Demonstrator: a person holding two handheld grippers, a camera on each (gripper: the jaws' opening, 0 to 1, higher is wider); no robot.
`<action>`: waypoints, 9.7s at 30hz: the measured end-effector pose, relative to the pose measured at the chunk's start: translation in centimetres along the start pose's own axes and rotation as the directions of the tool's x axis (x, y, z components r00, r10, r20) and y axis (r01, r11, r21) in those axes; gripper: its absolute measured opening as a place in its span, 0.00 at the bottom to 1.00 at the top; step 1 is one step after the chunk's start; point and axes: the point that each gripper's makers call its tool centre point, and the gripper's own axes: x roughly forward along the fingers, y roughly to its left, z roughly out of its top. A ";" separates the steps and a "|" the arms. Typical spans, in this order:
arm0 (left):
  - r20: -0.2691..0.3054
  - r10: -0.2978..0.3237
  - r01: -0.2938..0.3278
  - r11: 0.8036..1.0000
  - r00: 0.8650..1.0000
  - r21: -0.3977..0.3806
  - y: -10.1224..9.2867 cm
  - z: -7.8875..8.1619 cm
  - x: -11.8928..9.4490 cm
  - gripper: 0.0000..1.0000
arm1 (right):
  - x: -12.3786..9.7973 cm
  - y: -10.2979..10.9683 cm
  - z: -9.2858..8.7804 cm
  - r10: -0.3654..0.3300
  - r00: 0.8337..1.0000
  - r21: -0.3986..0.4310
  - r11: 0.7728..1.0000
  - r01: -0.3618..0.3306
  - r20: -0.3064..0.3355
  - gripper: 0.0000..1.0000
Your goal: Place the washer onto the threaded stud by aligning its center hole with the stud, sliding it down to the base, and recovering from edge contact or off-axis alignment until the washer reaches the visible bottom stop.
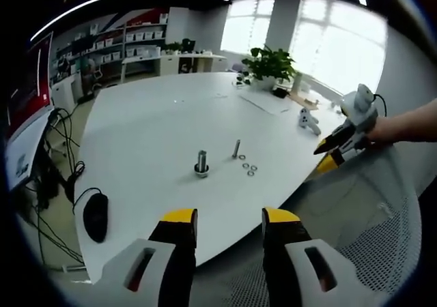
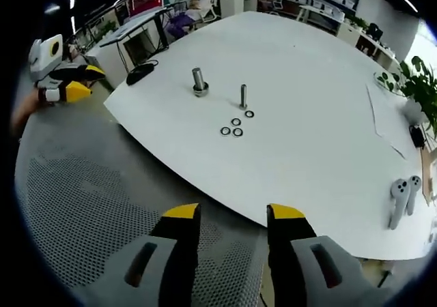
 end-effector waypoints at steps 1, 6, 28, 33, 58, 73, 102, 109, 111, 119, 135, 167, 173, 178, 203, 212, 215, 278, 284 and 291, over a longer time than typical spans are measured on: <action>-0.001 0.000 0.000 1.000 1.000 -0.001 0.0 0.0 0.0 0.36 | 0.1 0.0 0.0 0.003 1.000 -0.005 1.000 -0.003 -0.006 0.42; 0.002 0.005 -0.005 1.000 1.000 0.002 0.1 0.0 -0.1 0.36 | 1.5 -0.8 2.6 -0.014 1.000 -0.098 0.995 0.016 0.027 0.41; -0.040 0.006 -0.005 1.000 0.999 0.010 0.1 -0.7 0.2 0.32 | 10.9 -3.4 8.3 -0.024 0.998 -0.144 0.990 0.016 -0.059 0.30; -0.049 0.003 -0.002 1.000 0.999 0.019 0.0 -0.8 0.3 0.31 | 11.8 -3.4 9.1 -0.021 0.996 -0.171 0.985 0.007 -0.082 0.30; -0.072 0.026 -0.024 0.999 0.997 0.022 0.4 -1.2 0.3 0.31 | 13.3 -2.4 9.2 -0.012 0.976 -0.458 0.884 -0.090 -0.217 0.27; -0.083 0.031 -0.029 0.999 0.996 0.026 0.5 -1.4 0.4 0.29 | 13.3 -2.3 9.2 -0.054 0.950 -0.557 0.819 -0.134 -0.308 0.16; -0.071 0.027 -0.025 0.999 0.997 0.028 0.4 -1.2 0.3 0.28 | 12.9 -2.5 9.1 -0.087 0.989 -0.411 0.911 0.032 -0.116 0.15; -0.070 0.027 -0.026 0.999 0.997 0.028 0.5 -1.2 0.3 0.28 | 12.8 -2.9 9.0 -0.092 0.992 -0.313 0.948 0.061 -0.087 0.14; -0.068 0.027 -0.025 0.999 0.997 0.029 0.4 -1.1 0.3 0.28 | 12.3 -3.2 9.3 -0.097 0.993 -0.303 0.950 0.071 -0.073 0.14; -0.066 0.023 -0.021 0.999 0.998 0.027 0.4 -1.1 0.3 0.28 | 10.2 -3.9 12.2 -0.094 0.996 -0.279 0.956 0.092 0.007 0.14; -0.059 0.025 -0.023 0.999 0.998 0.028 0.5 -1.0 0.2 0.28 | 8.9 -2.8 16.8 -0.095 0.988 -0.402 0.906 0.136 0.119 0.14; -0.068 0.034 -0.032 0.999 0.997 0.024 0.7 -1.1 0.3 0.27 | 10.3 -3.0 17.9 -0.065 0.994 -0.399 0.912 0.093 0.082 0.14; -0.076 0.032 -0.030 0.999 0.997 0.026 0.7 -1.3 0.3 0.27 | 11.0 -3.2 17.9 -0.062 0.996 -0.396 0.914 0.082 0.064 0.14; -0.077 0.035 -0.034 0.999 0.996 0.023 0.7 -1.3 0.3 0.27 | 11.9 -3.1 17.4 -0.061 0.997 -0.407 0.911 0.070 0.036 0.14; -0.091 0.044 -0.042 0.999 0.995 0.016 0.9 -1.6 0.3 0.27 | 14.7 -3.6 16.0 -0.058 0.998 -0.381 0.924 0.045 -0.022 0.15; -0.092 0.048 -0.046 0.999 0.995 0.017 1.0 -1.6 0.3 0.27 | 14.5 -3.6 15.5 -0.067 0.998 -0.379 0.924 0.055 -0.018 0.18; -0.093 0.050 -0.049 0.999 0.994 0.017 1.0 -1.6 0.3 0.27 | 14.2 -4.0 15.5 -0.069 0.998 -0.374 0.926 0.059 -0.013 0.19; -0.104 0.036 -0.033 0.999 0.994 0.028 0.7 -1.8 0.4 0.27 | 14.6 -4.4 12.6 -0.019 0.966 -0.584 0.800 -0.140 -0.259 0.19; -0.106 0.036 -0.033 0.999 0.994 0.030 0.7 -1.9 0.4 0.27 | 14.6 -4.4 12.6 -0.051 0.958 -0.626 0.767 -0.144 -0.283 0.16; -0.107 0.038 -0.035 0.999 0.993 0.033 0.7 -1.9 0.5 0.26 | 14.7 -4.5 12.6 -0.115 0.945 -0.628 0.771 -0.109 -0.306 0.15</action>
